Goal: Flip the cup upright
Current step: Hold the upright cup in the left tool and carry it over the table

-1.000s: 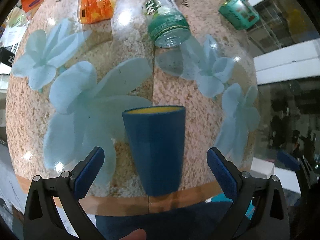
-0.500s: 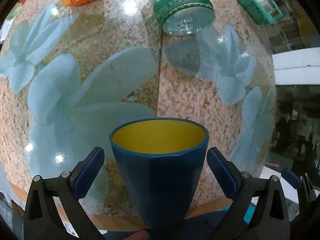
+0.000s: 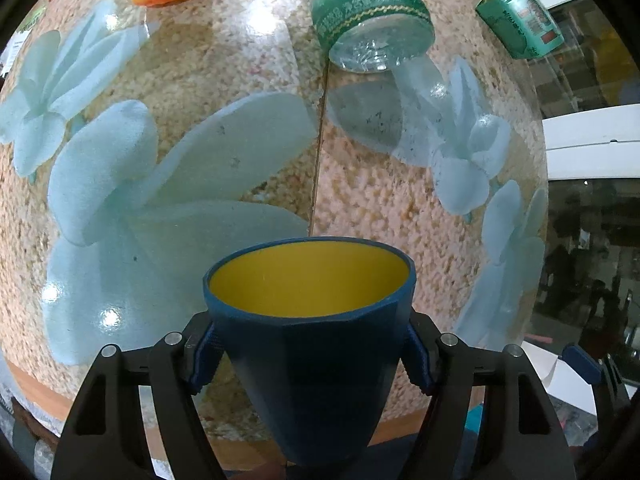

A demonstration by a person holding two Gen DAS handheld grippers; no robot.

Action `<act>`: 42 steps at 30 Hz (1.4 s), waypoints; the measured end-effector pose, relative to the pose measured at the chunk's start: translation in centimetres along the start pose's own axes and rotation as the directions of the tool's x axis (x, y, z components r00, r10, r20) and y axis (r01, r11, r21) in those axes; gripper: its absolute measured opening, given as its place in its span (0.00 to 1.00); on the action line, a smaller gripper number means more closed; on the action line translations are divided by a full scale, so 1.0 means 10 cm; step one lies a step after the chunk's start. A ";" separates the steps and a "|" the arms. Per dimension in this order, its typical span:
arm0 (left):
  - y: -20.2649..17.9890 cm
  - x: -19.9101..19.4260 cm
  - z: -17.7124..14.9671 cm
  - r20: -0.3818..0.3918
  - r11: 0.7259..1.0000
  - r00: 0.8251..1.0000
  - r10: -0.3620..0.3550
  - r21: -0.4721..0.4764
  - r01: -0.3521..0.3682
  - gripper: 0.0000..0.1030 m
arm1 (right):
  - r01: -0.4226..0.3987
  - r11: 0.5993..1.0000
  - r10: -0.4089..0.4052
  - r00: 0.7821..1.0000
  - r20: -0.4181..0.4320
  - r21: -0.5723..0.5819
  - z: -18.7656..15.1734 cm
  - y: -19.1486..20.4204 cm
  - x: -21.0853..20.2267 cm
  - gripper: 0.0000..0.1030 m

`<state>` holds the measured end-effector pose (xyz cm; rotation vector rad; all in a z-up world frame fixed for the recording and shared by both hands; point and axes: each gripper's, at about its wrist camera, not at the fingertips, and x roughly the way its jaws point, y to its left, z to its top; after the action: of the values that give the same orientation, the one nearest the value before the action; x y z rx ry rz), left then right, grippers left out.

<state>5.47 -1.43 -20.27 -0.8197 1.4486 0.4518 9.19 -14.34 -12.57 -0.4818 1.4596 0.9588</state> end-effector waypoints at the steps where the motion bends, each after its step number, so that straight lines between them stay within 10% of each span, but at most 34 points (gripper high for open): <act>1: 0.01 -0.02 -0.02 0.011 1.000 1.000 -0.001 0.007 0.001 0.74 | -0.006 1.000 0.006 1.000 0.010 0.008 0.00 -0.01 -0.02 1.00; 8: 0.01 -0.27 -0.06 0.132 0.995 0.990 -0.047 0.098 0.034 0.74 | -0.031 0.999 0.029 0.998 0.048 0.038 0.00 -0.03 -0.10 1.00; 15: -0.04 -0.55 -0.13 0.343 0.981 0.937 -0.061 0.195 -0.007 0.74 | -0.020 0.999 0.017 0.995 0.100 0.026 0.00 -0.01 -0.21 1.00; 23: -0.13 -0.73 -0.35 0.583 0.953 0.804 -0.121 0.293 -0.069 0.74 | -0.014 1.000 0.014 0.985 0.174 0.001 -0.03 0.00 -0.36 1.00; 27: -0.16 -0.77 -0.49 0.696 0.951 0.703 -0.144 0.293 -0.095 0.74 | -0.030 0.999 0.032 0.979 0.201 -0.012 -0.01 0.01 -0.37 1.00; 38: -0.23 -0.58 -0.63 0.831 0.919 0.548 -0.094 0.284 -0.272 0.74 | -0.057 0.993 0.078 0.975 0.209 -0.105 -0.08 0.18 -0.24 1.00; 42: -0.26 -0.48 -0.66 0.842 0.904 0.530 -0.095 0.296 -0.308 0.74 | -0.040 0.993 0.063 0.977 0.206 -0.112 -0.10 0.20 -0.21 1.00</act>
<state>2.28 -6.97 -14.51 -0.0712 0.6025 0.5125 7.37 -14.51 -10.14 -0.4090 1.2407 1.0998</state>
